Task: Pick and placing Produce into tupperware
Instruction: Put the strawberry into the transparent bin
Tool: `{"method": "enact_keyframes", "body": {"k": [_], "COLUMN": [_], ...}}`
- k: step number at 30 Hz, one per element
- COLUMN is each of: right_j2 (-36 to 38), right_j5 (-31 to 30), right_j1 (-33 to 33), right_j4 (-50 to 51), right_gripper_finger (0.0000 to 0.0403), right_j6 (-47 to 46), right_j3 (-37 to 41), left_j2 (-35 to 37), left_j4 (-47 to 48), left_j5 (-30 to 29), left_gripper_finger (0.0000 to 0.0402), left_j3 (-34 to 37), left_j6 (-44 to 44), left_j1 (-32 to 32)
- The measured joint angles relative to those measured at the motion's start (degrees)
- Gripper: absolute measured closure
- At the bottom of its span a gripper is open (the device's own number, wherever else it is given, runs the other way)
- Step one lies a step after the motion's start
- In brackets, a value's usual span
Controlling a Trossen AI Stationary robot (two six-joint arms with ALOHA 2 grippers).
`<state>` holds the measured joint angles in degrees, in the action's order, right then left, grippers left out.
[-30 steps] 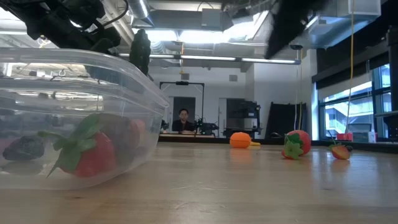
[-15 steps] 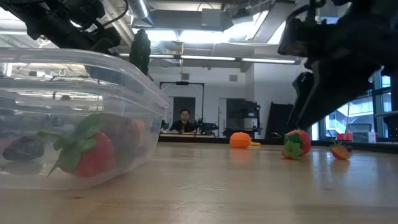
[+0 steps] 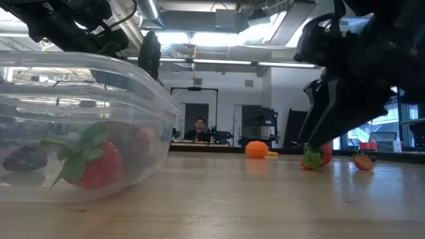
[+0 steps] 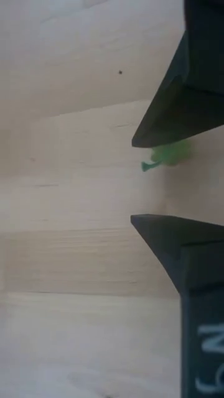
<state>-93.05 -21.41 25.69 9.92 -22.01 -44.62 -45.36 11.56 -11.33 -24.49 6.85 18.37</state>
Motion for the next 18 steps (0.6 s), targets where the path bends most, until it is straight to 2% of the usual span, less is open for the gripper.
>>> {"method": "enact_keyframes", "body": {"k": [11,18], "right_j2": [-4.09,-4.09], "right_j5": [0.0,0.0], "right_j1": [-1.28,-1.81], "right_j4": [-1.39,-1.33], "right_gripper_finger": [0.0221,0.0267], "right_j6": [-0.18,-0.18], "right_j3": [0.0,0.0], "left_j2": [0.01,0.0], "left_j4": [-0.01,-0.01], "left_j5": [0.0,0.0], "left_gripper_finger": [0.0225,0.0225], "left_j3": [0.0,0.0], "left_j6": [0.0,0.0], "left_j1": [0.0,-0.01]}}
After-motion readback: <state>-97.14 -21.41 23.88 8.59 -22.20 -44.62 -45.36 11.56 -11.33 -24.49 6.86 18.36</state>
